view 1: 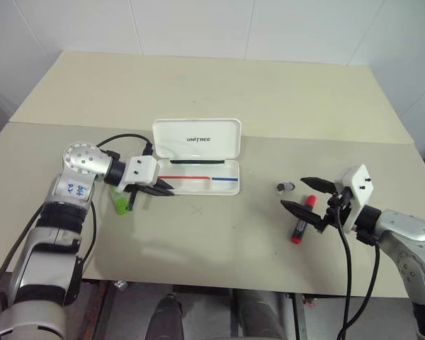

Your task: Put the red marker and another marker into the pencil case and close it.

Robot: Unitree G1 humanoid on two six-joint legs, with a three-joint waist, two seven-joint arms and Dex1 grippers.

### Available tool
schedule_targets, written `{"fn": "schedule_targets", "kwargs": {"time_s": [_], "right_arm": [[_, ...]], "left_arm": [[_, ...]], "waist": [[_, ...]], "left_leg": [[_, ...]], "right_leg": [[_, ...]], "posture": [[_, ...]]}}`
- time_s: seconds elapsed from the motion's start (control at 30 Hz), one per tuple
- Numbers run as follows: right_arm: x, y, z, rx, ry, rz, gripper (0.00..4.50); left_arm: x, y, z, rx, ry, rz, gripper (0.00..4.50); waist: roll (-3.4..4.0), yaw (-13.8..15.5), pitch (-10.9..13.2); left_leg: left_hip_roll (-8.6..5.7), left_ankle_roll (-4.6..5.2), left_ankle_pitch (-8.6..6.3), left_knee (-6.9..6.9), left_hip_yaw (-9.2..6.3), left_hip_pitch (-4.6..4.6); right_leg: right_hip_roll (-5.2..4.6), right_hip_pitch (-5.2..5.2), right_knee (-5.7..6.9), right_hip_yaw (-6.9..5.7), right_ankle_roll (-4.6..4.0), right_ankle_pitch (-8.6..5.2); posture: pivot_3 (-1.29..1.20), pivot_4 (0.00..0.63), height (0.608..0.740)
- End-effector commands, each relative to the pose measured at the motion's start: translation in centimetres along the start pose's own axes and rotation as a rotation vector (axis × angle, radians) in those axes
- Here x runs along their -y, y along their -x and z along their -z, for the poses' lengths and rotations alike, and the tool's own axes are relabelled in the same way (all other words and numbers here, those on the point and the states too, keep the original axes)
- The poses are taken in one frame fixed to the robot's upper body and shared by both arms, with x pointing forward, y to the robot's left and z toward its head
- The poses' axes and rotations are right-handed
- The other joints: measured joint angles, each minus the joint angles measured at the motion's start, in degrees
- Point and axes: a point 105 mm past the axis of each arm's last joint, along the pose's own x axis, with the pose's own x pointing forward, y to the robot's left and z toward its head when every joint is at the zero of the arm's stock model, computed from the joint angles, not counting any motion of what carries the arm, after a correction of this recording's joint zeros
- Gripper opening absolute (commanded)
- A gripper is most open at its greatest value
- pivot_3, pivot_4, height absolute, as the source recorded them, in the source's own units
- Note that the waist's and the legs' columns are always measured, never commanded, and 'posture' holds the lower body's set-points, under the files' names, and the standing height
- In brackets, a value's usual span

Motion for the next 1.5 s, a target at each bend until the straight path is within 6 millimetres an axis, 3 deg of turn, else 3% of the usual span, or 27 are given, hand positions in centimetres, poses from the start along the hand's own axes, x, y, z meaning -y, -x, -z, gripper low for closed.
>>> {"fn": "schedule_targets", "kwargs": {"time_s": [0.03, 0.3, 0.47, 0.53, 1.0, 1.13, 1.27, 1.47, 1.5], "right_arm": [[0.4, 1.5, -0.3, -0.005, 0.009, 0.004, 4.5], [1.0, 2.7, 0.0, -0.033, 0.014, 0.031, 4.5], [0.9, 2.5, -0.2, -0.032, 0.011, 0.03, 4.5], [0.8, 2.4, -0.2, -0.029, 0.004, 0.024, 4.5], [0.7, 2.1, -0.8, -0.012, -0.027, 0.032, 4.5], [0.6, 2.0, -1.0, -0.009, -0.025, 0.03, 4.5], [0.7, 1.8, -1.2, -0.004, -0.018, 0.025, 4.5], [0.8, 1.5, -1.3, -0.013, -0.013, 0.016, 4.5], [0.8, 1.5, -1.3, -0.017, -0.014, 0.016, 4.5]], "left_arm": [[0.8, -0.2, -2.1, 0.033, -0.029, -0.034, 0.01], [3.9, -2.4, -3.7, 0.054, 0.064, -0.001, 0.01], [5.4, -3.0, -3.1, 0.0, 0.076, 0.04, 0.01], [5.6, -3.1, -2.8, -0.013, 0.072, 0.051, 0.01], [5.2, -3.4, -1.2, -0.087, 0.042, 0.024, 0.01], [5.1, -3.7, -1.6, -0.071, 0.044, 0.01, 1.04], [5.4, -3.8, -2.0, -0.058, 0.067, 0.019, 2.42], [5.9, -3.9, -4.1, 0.047, 0.111, 0.024, 4.36], [6.0, -3.9, -4.4, 0.061, 0.119, 0.027, 4.46]], "waist": [[0.0, 0.07, 0.0], [0.0, -0.24, 0.0], [0.0, -0.37, 0.0], [0.0, -0.38, 0.0], [-0.01, -0.36, 0.0], [-0.03, -0.36, -0.01], [-0.02, -0.36, -0.01], [-0.03, -0.32, -0.01], [-0.03, -0.31, 0.0]], "left_leg": [[0.0, 0.0, 0.0, -0.02, -0.03, -0.02], [-0.01, -0.03, 0.14, 0.02, -0.4, 0.01], [0.0, -0.02, 0.18, 0.03, -0.39, 0.07], [0.0, -0.02, 0.18, 0.03, -0.32, 0.07], [0.0, 0.0, 0.17, 0.04, -0.08, 0.17], [-0.01, 0.0, 0.17, 0.04, 0.02, 0.23], [0.0, 0.0, 0.17, 0.04, 0.05, 0.23], [0.0, 0.07, 0.12, 0.02, 0.06, 0.19], [0.0, 0.08, 0.12, 0.02, 0.06, 0.18]], "right_leg": [[0.0, 0.04, -0.02, -0.02, 0.01, 0.0], [-0.01, 0.29, 0.0, -0.44, -0.08, -0.05], [-0.01, 0.26, -0.07, -0.43, -0.29, -0.16], [0.0, 0.24, -0.13, -0.35, -1.06, -0.57], [0.0, 0.23, -0.14, -0.08, -1.04, -0.55], [0.0, 0.25, -0.15, 0.03, -1.01, -0.52], [0.0, 0.24, -0.17, 0.05, -1.0, -0.52], [0.0, 0.22, -0.19, 0.06, -0.98, -0.56], [0.0, 0.19, -0.18, 0.06, -0.98, -0.56]], "posture": [[0.0, 0.15, 0.74], [0.0, 0.15, 0.74], [0.0, 0.15, 0.74], [0.0, 0.15, 0.74], [0.0, 0.15, 0.74], [0.0, 0.15, 0.74], [0.0, 0.15, 0.74], [0.0, 0.15, 0.74], [0.0, 0.15, 0.74]]}}
